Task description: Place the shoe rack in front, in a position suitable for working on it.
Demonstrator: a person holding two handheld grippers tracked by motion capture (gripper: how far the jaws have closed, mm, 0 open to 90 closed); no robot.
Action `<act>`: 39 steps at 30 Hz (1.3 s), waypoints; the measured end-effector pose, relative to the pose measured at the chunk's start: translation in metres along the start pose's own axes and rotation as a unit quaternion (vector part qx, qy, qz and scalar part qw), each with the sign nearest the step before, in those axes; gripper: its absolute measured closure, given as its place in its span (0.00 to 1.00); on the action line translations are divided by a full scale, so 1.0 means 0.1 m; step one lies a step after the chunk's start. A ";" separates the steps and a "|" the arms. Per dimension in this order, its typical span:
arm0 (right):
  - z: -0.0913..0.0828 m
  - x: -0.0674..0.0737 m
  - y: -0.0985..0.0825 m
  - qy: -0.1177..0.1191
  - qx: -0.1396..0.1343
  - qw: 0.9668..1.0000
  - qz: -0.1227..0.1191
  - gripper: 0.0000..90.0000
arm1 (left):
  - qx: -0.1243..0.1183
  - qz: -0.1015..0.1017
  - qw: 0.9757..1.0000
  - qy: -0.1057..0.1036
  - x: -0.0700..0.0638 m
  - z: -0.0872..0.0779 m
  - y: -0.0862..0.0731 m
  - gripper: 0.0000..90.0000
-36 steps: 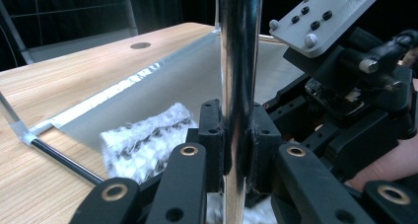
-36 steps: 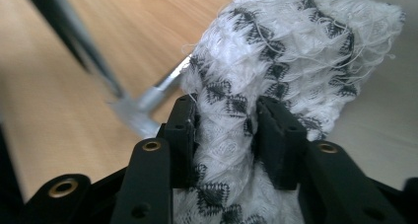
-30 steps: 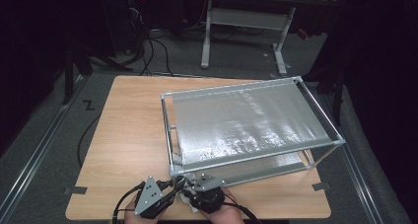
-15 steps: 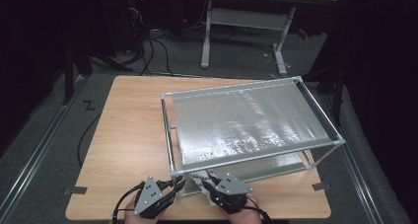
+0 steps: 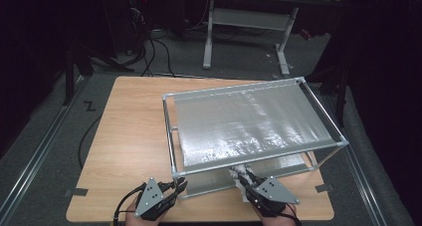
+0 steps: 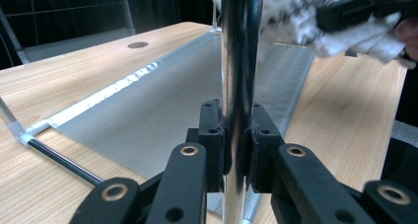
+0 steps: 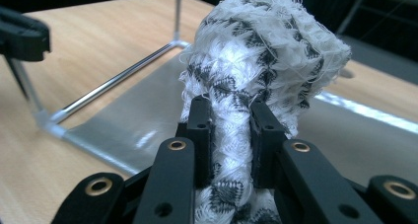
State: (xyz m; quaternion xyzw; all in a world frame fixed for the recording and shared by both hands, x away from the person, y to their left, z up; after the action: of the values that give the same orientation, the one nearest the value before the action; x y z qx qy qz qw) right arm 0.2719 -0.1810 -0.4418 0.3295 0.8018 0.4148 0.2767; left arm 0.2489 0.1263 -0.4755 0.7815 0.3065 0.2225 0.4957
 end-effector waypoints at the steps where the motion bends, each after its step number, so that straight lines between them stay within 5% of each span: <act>1: -0.03 -0.02 0.00 -0.004 -0.003 1.000 0.001 0.84 | 0.000 0.000 1.000 0.000 0.00 0.00 0.00 0.89; 20: -0.46 -0.10 0.15 -0.056 -0.076 0.996 -0.006 0.86 | 0.000 0.002 1.000 0.000 0.00 0.00 0.00 0.89; 31: -0.72 -0.14 0.34 -0.071 -0.140 0.988 0.008 0.86 | -0.001 0.001 1.000 0.001 0.00 0.00 0.00 0.89; 39: -0.76 -0.14 0.61 -0.073 -0.180 0.981 0.007 0.86 | -0.002 0.001 1.000 0.000 0.00 0.00 -0.01 0.89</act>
State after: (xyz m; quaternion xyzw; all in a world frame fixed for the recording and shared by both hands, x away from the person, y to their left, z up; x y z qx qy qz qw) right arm 0.2447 -0.2020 -0.3499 0.3097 0.6893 0.5289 0.3864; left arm 0.2488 0.1264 -0.4760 0.7809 0.3052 0.2241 0.4968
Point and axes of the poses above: each handheld gripper's, and its own axes: z roughly forward along the jaws, y roughly out of its top, x roughly to its left, the point moved 2 cm from there along z, roughly forward along the jaws, and after that the axes turned 9 degrees about x, right-handed, at the moved point
